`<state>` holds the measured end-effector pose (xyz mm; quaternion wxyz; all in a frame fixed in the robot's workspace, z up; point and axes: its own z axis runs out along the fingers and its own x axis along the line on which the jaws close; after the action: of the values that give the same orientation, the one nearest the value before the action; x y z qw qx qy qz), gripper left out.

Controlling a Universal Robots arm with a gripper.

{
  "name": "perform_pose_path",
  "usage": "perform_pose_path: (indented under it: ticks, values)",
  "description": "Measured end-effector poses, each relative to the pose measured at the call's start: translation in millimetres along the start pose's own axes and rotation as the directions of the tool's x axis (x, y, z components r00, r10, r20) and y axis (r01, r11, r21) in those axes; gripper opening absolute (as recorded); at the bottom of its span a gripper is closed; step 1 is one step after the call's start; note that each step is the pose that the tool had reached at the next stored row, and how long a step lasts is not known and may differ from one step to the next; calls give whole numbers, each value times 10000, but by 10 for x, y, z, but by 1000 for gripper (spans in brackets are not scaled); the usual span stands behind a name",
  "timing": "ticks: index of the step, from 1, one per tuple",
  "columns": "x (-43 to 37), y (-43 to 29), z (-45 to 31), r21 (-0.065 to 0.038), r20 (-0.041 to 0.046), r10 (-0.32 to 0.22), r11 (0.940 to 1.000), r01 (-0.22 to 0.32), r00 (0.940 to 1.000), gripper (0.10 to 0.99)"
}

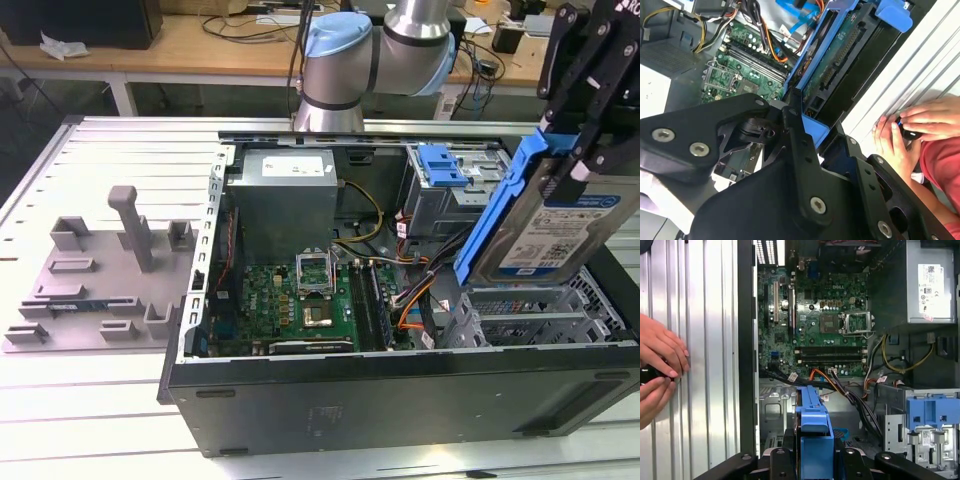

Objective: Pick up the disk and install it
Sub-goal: 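Insert the disk into the insertion slot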

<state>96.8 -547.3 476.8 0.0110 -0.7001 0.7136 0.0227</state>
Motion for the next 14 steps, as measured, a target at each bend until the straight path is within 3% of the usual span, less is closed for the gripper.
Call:
perform_pose_path:
  ticks: [7,11,14]
  values:
    - [1,-57,21,86,-75,-3,10000,3,10000,365]
    - [0,-94,31,240,-168,-5,9997,9,9999,365]
    - [1,-102,41,296,-200,-8,9996,14,9998,365]
